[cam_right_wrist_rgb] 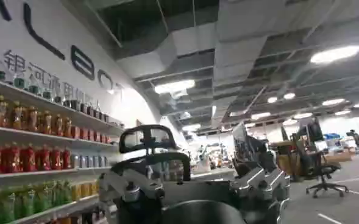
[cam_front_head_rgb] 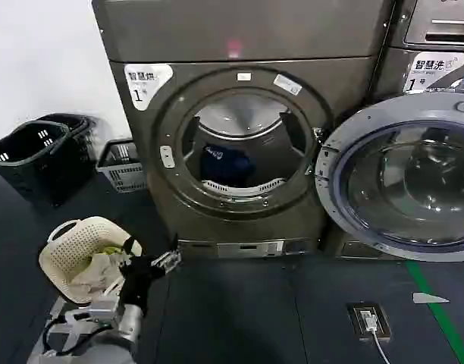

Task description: Grasp the clothes from the dryer.

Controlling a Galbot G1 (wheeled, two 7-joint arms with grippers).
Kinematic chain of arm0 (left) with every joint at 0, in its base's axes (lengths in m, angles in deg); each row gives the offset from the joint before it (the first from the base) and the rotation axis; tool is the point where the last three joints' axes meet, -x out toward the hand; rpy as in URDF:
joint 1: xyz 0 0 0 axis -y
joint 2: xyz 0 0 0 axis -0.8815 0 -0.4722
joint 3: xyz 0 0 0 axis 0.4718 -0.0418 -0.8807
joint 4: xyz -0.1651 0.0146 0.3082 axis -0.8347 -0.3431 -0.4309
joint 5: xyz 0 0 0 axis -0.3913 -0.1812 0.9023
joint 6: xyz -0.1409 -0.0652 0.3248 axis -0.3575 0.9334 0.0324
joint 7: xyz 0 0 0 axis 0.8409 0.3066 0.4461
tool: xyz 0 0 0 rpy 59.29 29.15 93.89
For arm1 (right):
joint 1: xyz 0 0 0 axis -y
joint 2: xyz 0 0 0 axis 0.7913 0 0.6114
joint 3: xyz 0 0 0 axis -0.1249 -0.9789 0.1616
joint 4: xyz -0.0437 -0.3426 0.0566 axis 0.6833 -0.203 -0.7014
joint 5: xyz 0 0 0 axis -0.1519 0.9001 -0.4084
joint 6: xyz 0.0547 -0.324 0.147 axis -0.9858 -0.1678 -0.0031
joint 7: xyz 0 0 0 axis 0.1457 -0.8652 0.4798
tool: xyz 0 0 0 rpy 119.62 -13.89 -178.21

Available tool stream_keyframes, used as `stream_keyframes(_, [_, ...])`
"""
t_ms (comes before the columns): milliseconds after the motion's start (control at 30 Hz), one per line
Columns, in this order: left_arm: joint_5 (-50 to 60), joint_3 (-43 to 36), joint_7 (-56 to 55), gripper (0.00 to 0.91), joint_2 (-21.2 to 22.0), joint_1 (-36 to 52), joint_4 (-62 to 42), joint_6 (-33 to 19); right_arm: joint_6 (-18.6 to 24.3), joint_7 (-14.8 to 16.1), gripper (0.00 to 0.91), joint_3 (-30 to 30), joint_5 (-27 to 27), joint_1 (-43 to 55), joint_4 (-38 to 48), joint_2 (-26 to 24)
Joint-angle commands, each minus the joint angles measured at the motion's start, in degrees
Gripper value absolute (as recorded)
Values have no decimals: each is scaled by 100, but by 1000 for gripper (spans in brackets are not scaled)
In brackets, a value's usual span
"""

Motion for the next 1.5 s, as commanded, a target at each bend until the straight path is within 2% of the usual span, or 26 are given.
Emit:
stream_keyframes(33, [20, 18, 31, 907, 12, -12, 238, 19, 109, 97, 907, 19, -164, -6, -81, 23])
stream_keyframes(333, [-296, 78, 62, 907, -6, 18, 392, 101, 130, 93, 907, 27, -152, 21, -63, 57])
stream_keyframes(1500, [-247, 107, 192, 907, -13, -13, 450, 60, 124, 176, 907, 82, -415, -30, -396, 270])
